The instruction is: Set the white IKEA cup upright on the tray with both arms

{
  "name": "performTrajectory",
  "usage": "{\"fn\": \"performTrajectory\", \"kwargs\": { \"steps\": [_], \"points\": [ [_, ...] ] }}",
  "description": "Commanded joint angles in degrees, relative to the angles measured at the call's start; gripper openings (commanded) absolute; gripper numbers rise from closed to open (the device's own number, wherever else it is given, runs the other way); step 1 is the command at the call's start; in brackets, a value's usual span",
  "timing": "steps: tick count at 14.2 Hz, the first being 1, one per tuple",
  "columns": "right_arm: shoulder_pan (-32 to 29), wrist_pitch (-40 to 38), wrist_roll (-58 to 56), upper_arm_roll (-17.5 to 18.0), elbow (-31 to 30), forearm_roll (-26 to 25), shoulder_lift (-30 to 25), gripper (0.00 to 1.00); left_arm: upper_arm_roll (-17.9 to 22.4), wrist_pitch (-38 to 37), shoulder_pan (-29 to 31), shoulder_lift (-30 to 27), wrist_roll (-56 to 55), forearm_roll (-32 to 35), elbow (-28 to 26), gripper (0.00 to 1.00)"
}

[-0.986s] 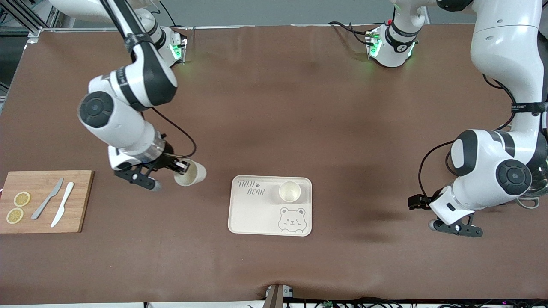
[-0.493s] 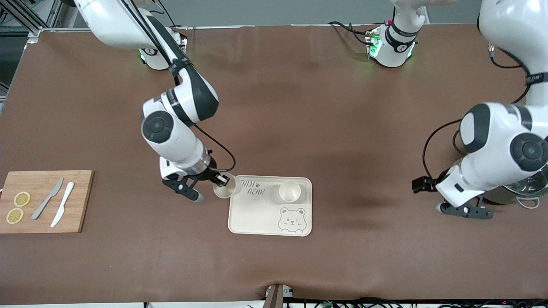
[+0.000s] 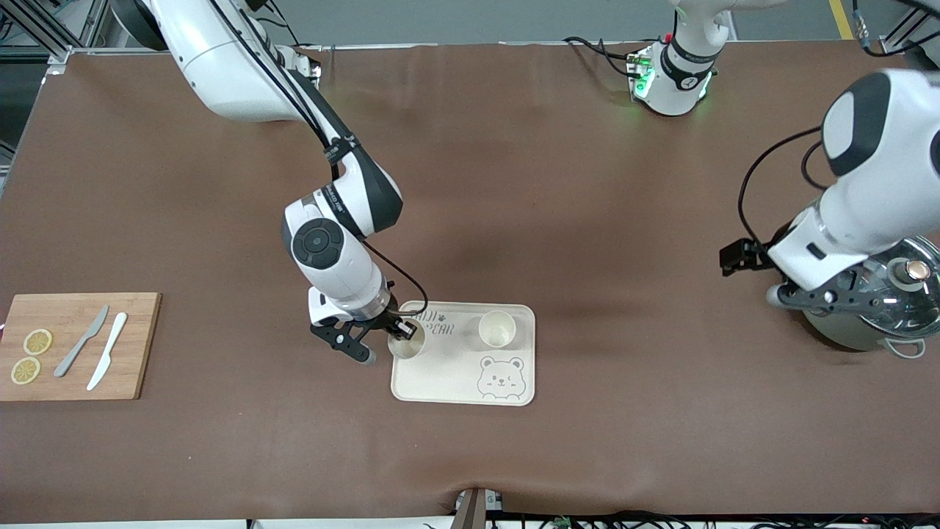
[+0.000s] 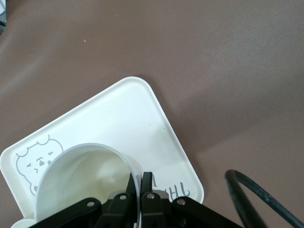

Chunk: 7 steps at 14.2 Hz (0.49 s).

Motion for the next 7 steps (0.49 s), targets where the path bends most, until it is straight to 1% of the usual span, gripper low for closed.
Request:
{"fn": "performTrajectory", "kwargs": {
  "steps": [1,4,7],
  "points": [
    [0.96,0.68,2.19,-0.55,2.07,-1.83,1.95,0.00,-0.17,-3.24,-0.05,-5.75,-0.92,0.06,-2.30,1.00],
    [1.40,3.05,3.41,-0.64,1.98,-2.71,3.44,0.00,-0.17,-3.86,-0.14,-10.67,-0.92,0.06,-5.54,1.00],
    [2.11,3.67,5.96,-0.55,2.07,-5.78,4.93,0.00,0.53,-3.86,-0.58,-14.19,-0.92,-1.95,-8.36,1.00]
  ]
}}
